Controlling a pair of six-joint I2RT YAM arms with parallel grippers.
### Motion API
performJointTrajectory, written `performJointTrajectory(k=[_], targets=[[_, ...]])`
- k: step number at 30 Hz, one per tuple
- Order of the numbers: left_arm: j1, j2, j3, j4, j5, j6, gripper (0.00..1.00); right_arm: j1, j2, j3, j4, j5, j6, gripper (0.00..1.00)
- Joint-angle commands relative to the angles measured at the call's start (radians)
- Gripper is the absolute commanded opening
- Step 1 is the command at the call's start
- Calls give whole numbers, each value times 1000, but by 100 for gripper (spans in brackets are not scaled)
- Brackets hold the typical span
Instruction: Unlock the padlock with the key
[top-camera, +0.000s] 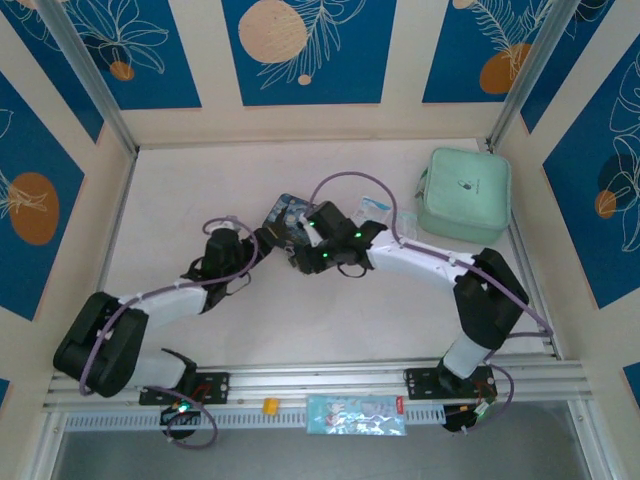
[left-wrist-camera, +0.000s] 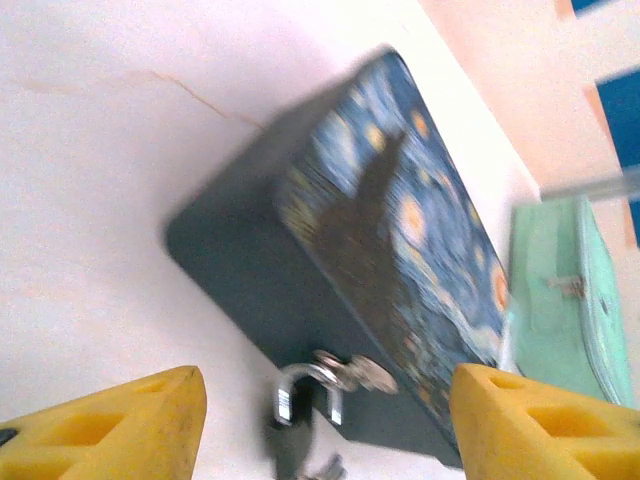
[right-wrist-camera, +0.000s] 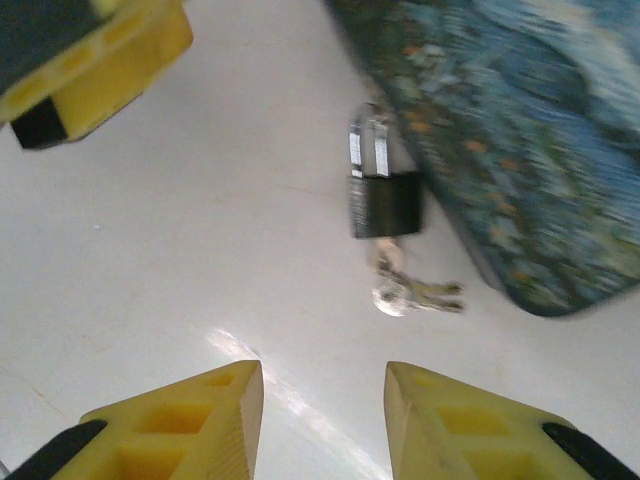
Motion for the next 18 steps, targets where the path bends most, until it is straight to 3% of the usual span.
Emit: performJointTrajectory(k=[1,9,18], targets=[[67,-59,-36,-55,-9,9,65,65,106,97,-68,108,4,40],[99,-163,-70,-112,-15,30,67,131,380,390,-283,389,-25,53],[103,-166,-107,-82,-19,10,67,141,474,457,-309,500,-29,53]])
